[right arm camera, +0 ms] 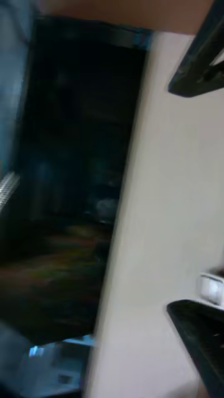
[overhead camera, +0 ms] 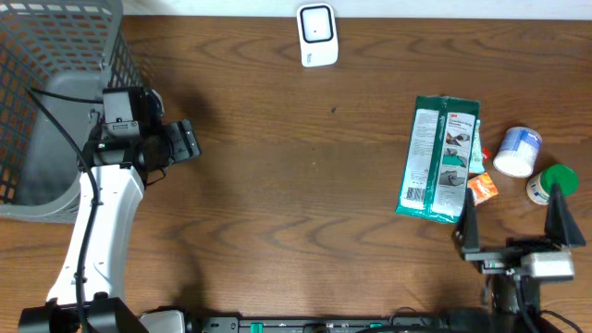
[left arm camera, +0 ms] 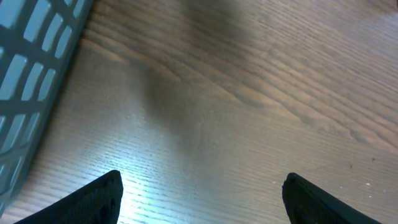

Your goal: Scan the item barcode

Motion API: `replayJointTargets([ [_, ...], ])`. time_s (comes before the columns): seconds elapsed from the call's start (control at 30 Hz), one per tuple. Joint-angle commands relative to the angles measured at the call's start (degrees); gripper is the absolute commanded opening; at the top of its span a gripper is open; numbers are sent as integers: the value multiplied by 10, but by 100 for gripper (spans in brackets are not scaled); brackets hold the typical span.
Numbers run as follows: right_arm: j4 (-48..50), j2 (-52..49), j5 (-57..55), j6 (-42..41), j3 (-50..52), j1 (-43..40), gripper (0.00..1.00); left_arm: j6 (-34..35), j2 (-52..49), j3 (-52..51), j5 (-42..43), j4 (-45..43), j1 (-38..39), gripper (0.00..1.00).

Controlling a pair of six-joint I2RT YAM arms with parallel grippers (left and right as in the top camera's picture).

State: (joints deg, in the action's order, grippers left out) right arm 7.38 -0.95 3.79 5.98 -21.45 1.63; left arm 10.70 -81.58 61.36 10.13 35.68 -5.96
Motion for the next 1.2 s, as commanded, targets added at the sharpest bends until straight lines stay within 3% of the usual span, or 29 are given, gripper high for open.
replayJointTargets([
  [0.0, 113, 6, -6, -39, 97, -13, 99, 3, 0, -3, -3, 1, -1, 84],
  [0.07, 178, 6, -15, -56, 157, -13, 99, 3, 0, -3, -3, 1, -1, 84],
  [0.17, 194, 6, -51, -125, 209, -13, 99, 3, 0, -3, -3, 1, -1, 84],
  [0.5, -117, 6, -59, -128, 211, -13, 99, 3, 0, -3, -3, 1, -1, 84],
  [0.63, -117, 6, -44, -55, 212, -13, 99, 3, 0, -3, -3, 1, -1, 84],
  [1.17, -116, 6, -44, -68, 211, -13, 99, 3, 0, -3, -3, 1, -1, 84],
])
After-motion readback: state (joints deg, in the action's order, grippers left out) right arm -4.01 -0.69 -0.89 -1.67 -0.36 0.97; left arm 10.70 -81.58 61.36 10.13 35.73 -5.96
